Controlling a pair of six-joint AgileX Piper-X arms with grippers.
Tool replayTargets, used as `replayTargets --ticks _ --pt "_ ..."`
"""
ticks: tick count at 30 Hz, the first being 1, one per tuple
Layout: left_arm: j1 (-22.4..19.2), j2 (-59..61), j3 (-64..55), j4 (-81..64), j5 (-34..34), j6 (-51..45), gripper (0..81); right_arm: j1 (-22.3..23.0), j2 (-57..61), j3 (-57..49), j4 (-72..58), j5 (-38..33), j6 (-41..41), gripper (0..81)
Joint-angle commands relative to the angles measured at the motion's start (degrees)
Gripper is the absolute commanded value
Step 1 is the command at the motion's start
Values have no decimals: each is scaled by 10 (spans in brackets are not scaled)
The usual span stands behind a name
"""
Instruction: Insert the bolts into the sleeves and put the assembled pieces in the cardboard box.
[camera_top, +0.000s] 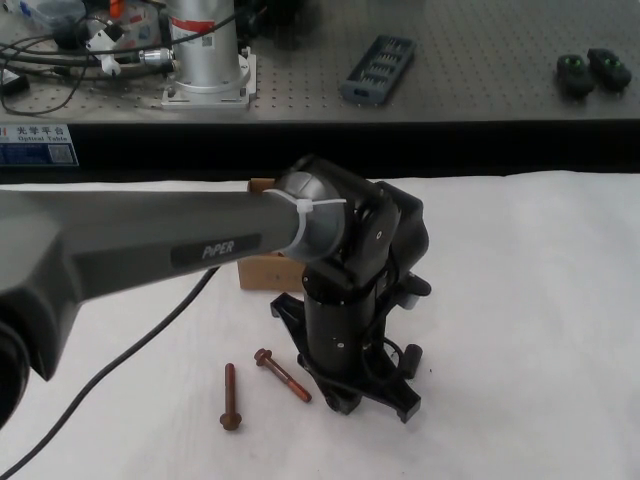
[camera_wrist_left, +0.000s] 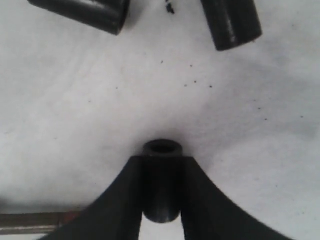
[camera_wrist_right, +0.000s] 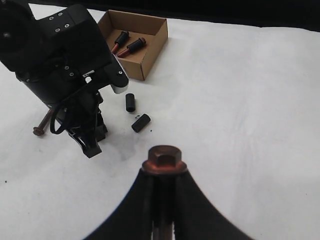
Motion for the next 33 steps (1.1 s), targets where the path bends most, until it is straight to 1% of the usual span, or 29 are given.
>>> replayTargets --ticks 1,3,8,11,15,21,24,28,33 --pt "2 -40 -3 -17 -4 -9 34 -4 -4 -1 -10 1 0 36" --pt "6 -58 -3 -50 -4 -17 21 -4 -4 -1 -22 1 -19 36" --pt "21 -108 -3 -99 -4 -78 21 -4 -4 -1 -90 1 -75 36" --pt "29 -138 5 -118 1 -81 21 -4 -4 -1 -144 -7 -103 36" --pt "38 -181 55 -195 77 -83 21 -4 2 -1 -208 -51 -122 36" --pt "40 -274 204 -347 136 -106 21 -4 43 -1 -270 -105 -126 36" --pt "40 -330 289 -433 137 -138 21 -4 78 -1 -306 -134 -126 36" --pt "40 -418 401 -535 137 -151 21 -4 134 -1 -384 -206 -126 36" --pt "40 -534 541 -700 137 -141 21 -4 210 -1 -525 -329 -126 36"
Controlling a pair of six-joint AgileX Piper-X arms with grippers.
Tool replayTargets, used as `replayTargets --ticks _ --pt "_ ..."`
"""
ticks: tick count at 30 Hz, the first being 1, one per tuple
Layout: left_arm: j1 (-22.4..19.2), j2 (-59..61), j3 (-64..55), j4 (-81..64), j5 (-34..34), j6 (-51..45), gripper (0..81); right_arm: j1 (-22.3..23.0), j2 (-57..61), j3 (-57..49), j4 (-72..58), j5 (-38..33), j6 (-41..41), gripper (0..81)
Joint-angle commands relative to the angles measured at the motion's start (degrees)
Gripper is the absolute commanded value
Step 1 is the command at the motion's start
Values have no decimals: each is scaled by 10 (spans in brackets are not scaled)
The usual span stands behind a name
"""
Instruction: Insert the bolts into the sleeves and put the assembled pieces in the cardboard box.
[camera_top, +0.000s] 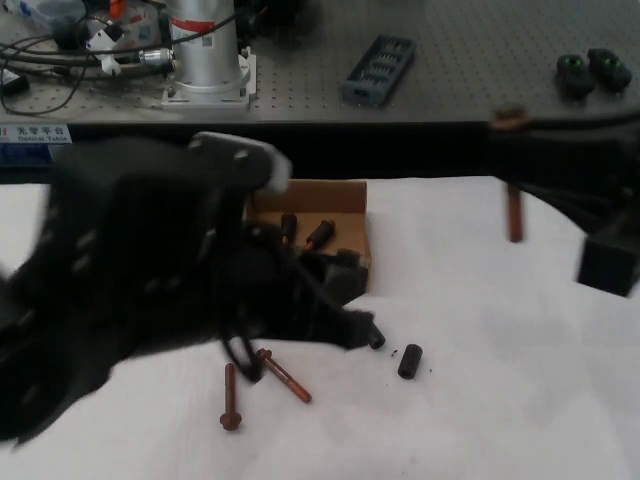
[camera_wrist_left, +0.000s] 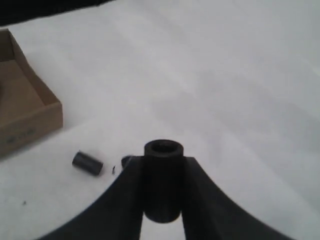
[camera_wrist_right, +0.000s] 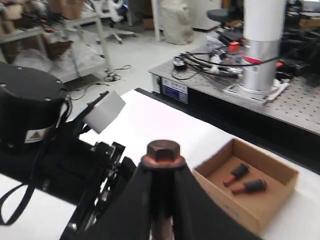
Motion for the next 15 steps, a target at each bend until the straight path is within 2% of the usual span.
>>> replayTargets --ticks 1,6,9,15 --pt "1 -85 94 -160 6 3 21 -4 8 -1 -47 -38 -4 36" --pt "1 -152 214 -348 75 12 21 -4 80 -1 -155 -146 63 36" --pt "1 -161 260 -390 108 29 21 -1 108 5 -224 -192 79 36" --pt "1 -161 286 -400 152 29 21 2 119 59 -393 -195 192 36"
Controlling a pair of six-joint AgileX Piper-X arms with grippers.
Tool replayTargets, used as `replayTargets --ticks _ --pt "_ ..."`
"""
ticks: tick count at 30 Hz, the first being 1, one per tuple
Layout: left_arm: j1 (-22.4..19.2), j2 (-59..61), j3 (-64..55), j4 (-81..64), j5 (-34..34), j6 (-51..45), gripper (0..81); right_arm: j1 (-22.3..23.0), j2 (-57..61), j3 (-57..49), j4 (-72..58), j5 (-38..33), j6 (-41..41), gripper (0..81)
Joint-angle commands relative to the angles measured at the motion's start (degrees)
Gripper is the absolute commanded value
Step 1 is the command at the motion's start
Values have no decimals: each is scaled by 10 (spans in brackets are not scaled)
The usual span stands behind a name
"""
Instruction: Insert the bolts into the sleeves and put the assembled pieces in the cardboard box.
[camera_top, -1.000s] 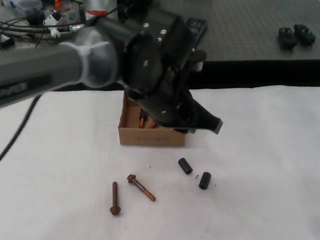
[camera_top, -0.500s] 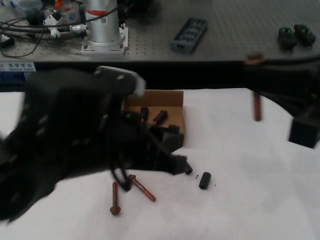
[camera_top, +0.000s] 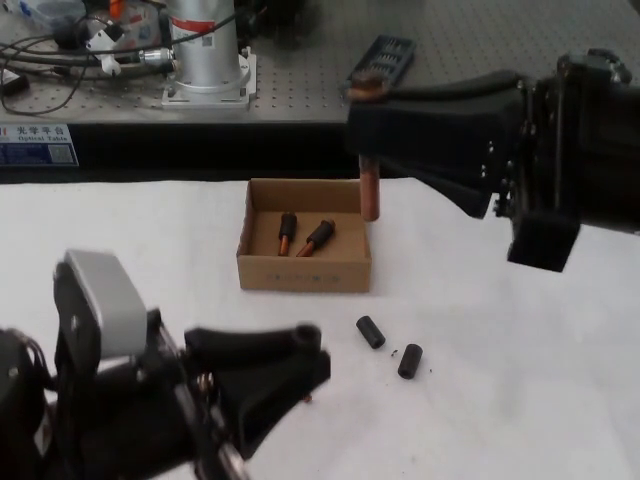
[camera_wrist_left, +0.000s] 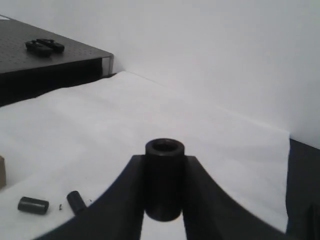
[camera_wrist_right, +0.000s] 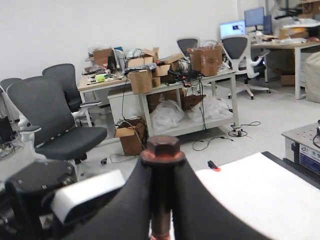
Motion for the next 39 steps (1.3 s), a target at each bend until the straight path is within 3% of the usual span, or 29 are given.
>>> replayTargets --ticks 1,8,20,39 --pt "1 -5 -1 -47 47 11 21 2 0 17 -61 -8 37 36" --pt "1 -6 -1 -83 82 11 21 4 0 103 -184 18 95 36" --pt "1 -5 -1 -85 101 9 21 63 48 106 -176 17 84 36" --pt "1 -5 -1 -106 102 2 21 63 76 106 -176 21 80 36"
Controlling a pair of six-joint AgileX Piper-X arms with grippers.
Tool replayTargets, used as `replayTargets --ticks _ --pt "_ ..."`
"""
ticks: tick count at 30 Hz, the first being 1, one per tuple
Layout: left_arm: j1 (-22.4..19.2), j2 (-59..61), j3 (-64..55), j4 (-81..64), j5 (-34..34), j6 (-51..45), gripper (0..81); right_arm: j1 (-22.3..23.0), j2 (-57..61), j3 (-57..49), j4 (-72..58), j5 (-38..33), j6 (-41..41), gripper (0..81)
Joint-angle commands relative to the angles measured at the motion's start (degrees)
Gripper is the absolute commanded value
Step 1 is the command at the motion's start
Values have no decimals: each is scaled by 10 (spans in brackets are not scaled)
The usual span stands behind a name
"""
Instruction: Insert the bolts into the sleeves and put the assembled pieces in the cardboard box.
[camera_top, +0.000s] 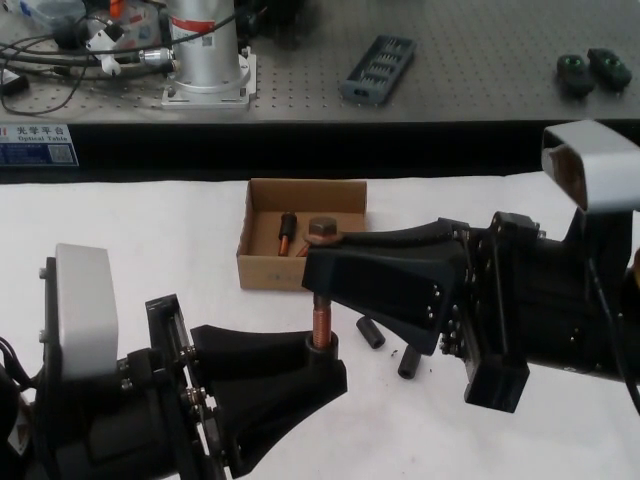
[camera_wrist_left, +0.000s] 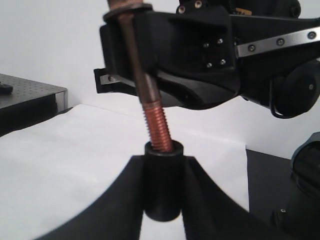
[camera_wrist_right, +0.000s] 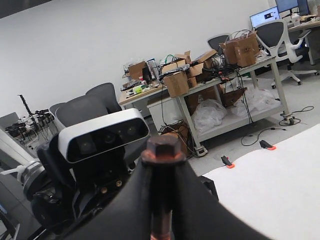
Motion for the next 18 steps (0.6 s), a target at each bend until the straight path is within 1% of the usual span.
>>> replayTargets --ticks 1,9,13,16,18 --pt "1 -5 -4 -21 16 -2 21 1 4 -1 -8 2 -4 36" --pt "1 -5 -4 -21 14 -2 21 1 4 -1 -8 2 -3 36" --pt "2 -5 -4 -21 -8 -2 21 1 4 -1 -8 -3 23 36" --pt "2 -5 -4 -21 -40 -2 21 1 4 -1 -8 -34 21 33" --pt "2 -5 -4 -21 -50 -2 21 1 4 -1 -8 -53 21 7"
